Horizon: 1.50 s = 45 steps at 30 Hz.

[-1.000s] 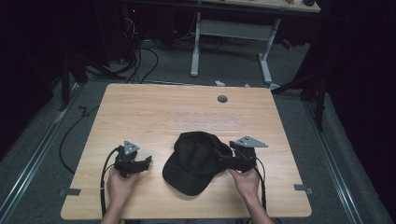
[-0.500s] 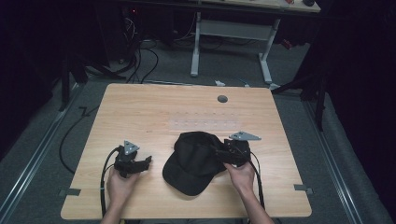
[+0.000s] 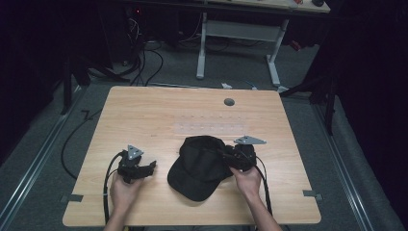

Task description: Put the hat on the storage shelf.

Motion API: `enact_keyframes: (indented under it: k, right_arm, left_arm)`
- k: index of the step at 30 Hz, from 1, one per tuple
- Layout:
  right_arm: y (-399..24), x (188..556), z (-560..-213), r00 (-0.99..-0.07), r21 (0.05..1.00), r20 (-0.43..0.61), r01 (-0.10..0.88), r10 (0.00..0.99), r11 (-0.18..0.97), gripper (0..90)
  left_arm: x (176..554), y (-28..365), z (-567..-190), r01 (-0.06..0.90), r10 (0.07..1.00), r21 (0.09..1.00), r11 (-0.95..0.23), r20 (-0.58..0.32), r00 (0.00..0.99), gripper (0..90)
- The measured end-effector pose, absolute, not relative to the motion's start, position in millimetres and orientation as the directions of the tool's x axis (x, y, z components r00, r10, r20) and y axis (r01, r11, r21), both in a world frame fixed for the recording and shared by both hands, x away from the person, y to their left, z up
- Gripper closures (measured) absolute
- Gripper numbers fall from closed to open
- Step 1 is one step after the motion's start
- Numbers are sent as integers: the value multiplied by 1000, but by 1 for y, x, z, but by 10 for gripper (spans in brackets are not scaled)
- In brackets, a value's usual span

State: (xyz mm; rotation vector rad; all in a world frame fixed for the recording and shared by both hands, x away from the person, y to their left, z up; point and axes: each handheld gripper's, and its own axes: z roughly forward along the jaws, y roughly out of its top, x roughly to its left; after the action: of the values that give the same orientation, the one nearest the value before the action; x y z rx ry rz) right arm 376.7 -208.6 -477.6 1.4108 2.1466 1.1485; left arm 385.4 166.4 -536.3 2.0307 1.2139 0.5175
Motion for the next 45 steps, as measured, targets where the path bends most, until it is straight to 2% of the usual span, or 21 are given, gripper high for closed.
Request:
enact_keyframes:
  k: [8, 11, 15, 45]
  right_arm:
    - [-208, 378, -479, -460, 755, 156, 626, 874, 194, 702]
    - [-208, 377, -479, -461, 757, 150, 622, 875, 198, 773]
    - [-208, 377, -480, -467, 757, 153, 621, 871, 200, 813]
    - [-225, 362, -459, -538, 807, 177, 558, 824, 191, 841]
  left_arm:
    - [385, 166, -536, 595, 878, 742, -310, -18, 479, 282]
    - [385, 166, -536, 595, 878, 742, -310, -18, 479, 283]
    - [385, 166, -536, 595, 878, 742, -310, -17, 479, 282]
    - [385, 166, -536, 595, 875, 740, -312, -19, 483, 286]
